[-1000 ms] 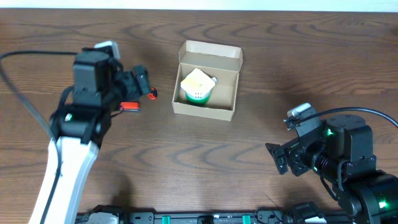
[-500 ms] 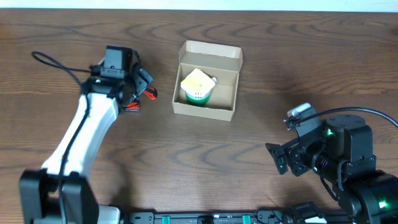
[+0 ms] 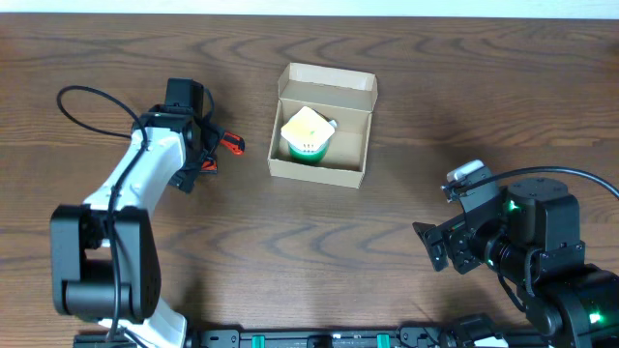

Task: Pack container
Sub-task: 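Reach the left gripper to the red stapler and grasp it, then carry the red stapler with the left gripper and lower it into the box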

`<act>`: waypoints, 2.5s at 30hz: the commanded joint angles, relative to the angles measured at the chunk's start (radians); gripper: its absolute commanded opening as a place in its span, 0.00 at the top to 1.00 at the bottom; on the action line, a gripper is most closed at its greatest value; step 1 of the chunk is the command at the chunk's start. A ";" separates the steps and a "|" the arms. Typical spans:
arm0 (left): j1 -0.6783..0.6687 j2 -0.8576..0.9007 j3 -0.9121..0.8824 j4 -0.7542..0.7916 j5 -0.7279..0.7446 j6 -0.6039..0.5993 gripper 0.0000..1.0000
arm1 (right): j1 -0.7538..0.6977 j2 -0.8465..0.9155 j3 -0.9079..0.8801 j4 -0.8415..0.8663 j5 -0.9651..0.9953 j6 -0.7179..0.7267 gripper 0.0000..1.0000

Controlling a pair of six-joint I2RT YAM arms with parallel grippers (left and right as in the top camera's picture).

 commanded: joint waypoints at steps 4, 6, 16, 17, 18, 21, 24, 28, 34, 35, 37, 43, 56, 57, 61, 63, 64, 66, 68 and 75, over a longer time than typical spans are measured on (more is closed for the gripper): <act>0.011 0.056 0.022 0.003 0.016 -0.083 0.04 | -0.009 0.000 0.000 -0.002 -0.005 -0.014 0.01; 0.011 0.063 0.022 0.003 0.022 -0.099 0.06 | -0.009 0.000 0.000 -0.002 -0.005 -0.014 0.01; 0.065 0.114 0.047 -0.012 0.098 -0.114 0.09 | -0.009 0.000 0.000 -0.002 -0.005 -0.014 0.01; 0.065 0.116 0.047 -0.011 0.096 -0.114 0.11 | -0.009 0.000 0.000 -0.002 -0.005 -0.014 0.01; 0.065 0.117 0.048 -0.010 0.095 -0.114 0.14 | -0.009 0.000 0.000 -0.002 -0.005 -0.014 0.01; 0.065 0.119 0.048 -0.008 0.084 -0.114 0.21 | -0.009 0.000 0.000 -0.002 -0.005 -0.014 0.01; 0.065 0.119 0.048 -0.008 0.072 -0.114 0.32 | -0.009 0.000 0.000 -0.002 -0.005 -0.014 0.01; 0.065 0.119 0.048 -0.008 0.067 -0.114 0.46 | -0.009 0.000 0.000 -0.002 -0.005 -0.014 0.01; 0.065 0.133 0.048 -0.008 0.060 -0.114 0.51 | -0.009 0.000 0.000 -0.002 -0.005 -0.014 0.01; 0.065 0.143 0.048 -0.008 0.068 -0.115 0.53 | -0.009 0.000 0.000 -0.002 -0.005 -0.014 0.01; 0.065 0.158 0.048 -0.004 0.092 -0.118 0.55 | -0.009 0.000 0.000 -0.002 -0.005 -0.014 0.01; 0.065 0.168 0.048 0.011 0.096 -0.119 0.62 | -0.009 0.000 0.000 -0.002 -0.005 -0.014 0.01; 0.065 0.167 0.143 -0.092 0.020 -0.072 0.95 | -0.009 0.000 0.000 -0.002 -0.005 -0.014 0.01; 0.065 0.167 0.169 -0.119 0.011 -0.056 0.95 | -0.009 0.000 0.000 -0.002 -0.005 -0.014 0.01; 0.054 0.161 0.271 -0.203 -0.007 0.023 0.94 | -0.009 0.000 0.000 -0.002 -0.005 -0.014 0.01; 0.037 0.153 0.319 -0.230 -0.024 0.061 0.94 | -0.009 0.000 0.000 -0.002 -0.005 -0.014 0.01; 0.023 0.148 0.346 -0.239 -0.034 0.083 0.94 | -0.009 0.000 0.000 -0.002 -0.005 -0.014 0.01; -0.015 0.137 0.402 -0.245 -0.045 0.140 0.94 | -0.009 0.000 0.000 -0.002 -0.005 -0.014 0.01; -0.063 0.127 0.460 -0.246 -0.046 0.199 0.95 | -0.009 0.000 0.000 -0.002 -0.005 -0.014 0.01; -0.254 0.106 0.656 -0.311 -0.086 0.363 0.95 | -0.009 0.000 0.000 -0.002 -0.005 -0.014 0.01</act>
